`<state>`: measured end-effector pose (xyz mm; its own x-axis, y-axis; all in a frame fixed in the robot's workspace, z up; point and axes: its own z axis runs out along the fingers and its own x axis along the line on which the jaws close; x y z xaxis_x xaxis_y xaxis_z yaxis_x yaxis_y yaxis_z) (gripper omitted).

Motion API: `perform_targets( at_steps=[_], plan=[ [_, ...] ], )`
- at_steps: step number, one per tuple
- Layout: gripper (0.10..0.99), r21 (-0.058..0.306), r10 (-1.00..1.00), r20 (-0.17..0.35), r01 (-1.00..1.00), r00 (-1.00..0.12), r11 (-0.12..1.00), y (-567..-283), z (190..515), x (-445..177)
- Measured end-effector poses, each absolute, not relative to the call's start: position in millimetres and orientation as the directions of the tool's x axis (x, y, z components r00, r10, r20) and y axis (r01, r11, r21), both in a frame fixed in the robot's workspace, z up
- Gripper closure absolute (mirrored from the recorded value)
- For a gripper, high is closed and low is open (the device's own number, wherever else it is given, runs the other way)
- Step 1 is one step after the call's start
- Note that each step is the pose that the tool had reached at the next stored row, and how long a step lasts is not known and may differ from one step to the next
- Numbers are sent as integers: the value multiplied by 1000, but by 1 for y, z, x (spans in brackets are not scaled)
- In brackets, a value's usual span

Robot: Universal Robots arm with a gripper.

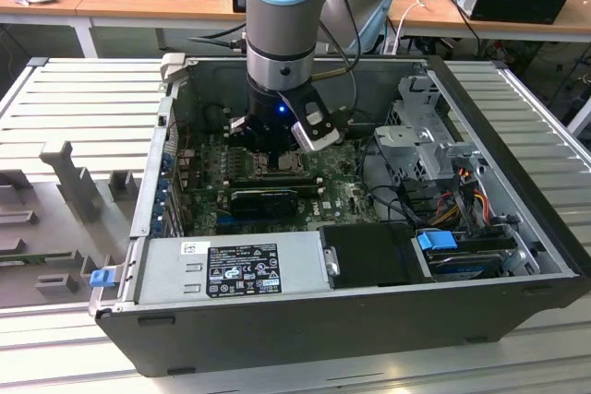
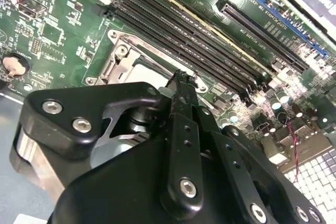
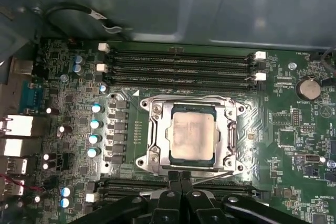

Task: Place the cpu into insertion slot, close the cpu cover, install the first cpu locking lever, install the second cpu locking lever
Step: 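Install the second cpu locking lever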

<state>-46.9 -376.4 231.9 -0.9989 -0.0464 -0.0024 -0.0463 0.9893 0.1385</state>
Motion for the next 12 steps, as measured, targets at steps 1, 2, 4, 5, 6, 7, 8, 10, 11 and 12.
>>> perform_targets(
  at_steps=[1,2,4,5,6,7,8,10,11,12],
  plan=[
    [980,139,-46,-2,-46,-999,989,-376,231,-47],
    [980,140,-47,-3,-46,-999,989,-377,230,-47],
    [980,141,-47,-3,-47,-999,989,-377,223,-48],
    [980,141,-46,-3,-46,-999,989,-377,220,-48],
    [980,141,-46,-2,-46,-999,989,-377,219,-48],
    [980,143,-46,-2,-46,-999,989,-377,219,-48],
    [980,148,-46,-2,-46,-999,988,-378,218,-49],
    [980,166,-46,-3,-46,-999,985,-380,218,-49],
    [980,172,-46,-4,-46,-999,984,-382,218,-50],
    [980,179,-47,-4,-47,-999,983,-384,218,-51]
  ],
)
